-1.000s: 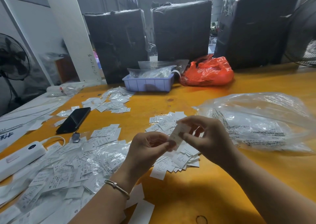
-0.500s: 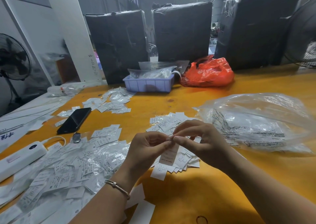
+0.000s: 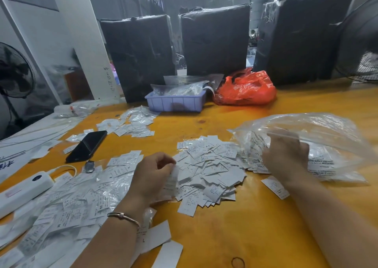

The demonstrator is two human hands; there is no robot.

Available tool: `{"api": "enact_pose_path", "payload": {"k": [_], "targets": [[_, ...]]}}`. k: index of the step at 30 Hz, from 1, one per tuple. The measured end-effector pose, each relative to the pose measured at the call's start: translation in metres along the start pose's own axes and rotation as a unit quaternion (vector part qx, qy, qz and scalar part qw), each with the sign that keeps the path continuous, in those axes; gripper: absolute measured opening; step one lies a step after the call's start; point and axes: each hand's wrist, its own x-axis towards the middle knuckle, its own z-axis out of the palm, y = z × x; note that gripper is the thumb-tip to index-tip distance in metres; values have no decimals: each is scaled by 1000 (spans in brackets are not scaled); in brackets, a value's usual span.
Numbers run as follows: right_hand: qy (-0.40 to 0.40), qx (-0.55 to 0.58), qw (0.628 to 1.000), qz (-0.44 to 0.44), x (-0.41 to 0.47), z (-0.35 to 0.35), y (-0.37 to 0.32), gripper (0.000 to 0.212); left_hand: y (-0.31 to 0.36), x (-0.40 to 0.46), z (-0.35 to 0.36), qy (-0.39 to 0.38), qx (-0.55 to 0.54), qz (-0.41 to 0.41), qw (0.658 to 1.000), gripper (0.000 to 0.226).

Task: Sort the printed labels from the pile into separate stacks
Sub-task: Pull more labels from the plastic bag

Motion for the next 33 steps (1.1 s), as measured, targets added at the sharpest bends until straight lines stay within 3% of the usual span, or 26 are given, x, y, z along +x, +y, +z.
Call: {"api": "enact_pose_path", "payload": {"k": [3, 7, 16, 21, 24, 26, 30, 33], "targets": [[-58, -49, 996, 39, 7, 4, 10, 41, -6, 4, -5, -10, 135, -20, 991, 27], [-75, -104, 991, 40, 11, 8, 17, 27, -7, 5, -10, -13, 189, -42, 981, 33], [5, -35, 998, 52, 16, 14, 25, 14, 1, 0, -5, 6, 222, 8, 975, 36], [142, 22, 989, 29, 18, 15, 25, 10, 0, 1, 0, -22, 217, 50, 975, 29], [54, -35, 997, 37, 19, 20, 27, 21, 0, -1, 4, -43, 201, 67, 976, 28], [-4, -66, 997, 46, 20, 21, 29, 15, 0, -2, 5, -45, 191, 79, 977, 25], [17, -56, 998, 38, 20, 22, 29, 7, 2, -4, 8, -75, 164, 97, 979, 25], [-20, -61, 997, 50, 21, 26, 30, 23, 6, -7, 10, -114, 130, 108, 979, 26]]}}
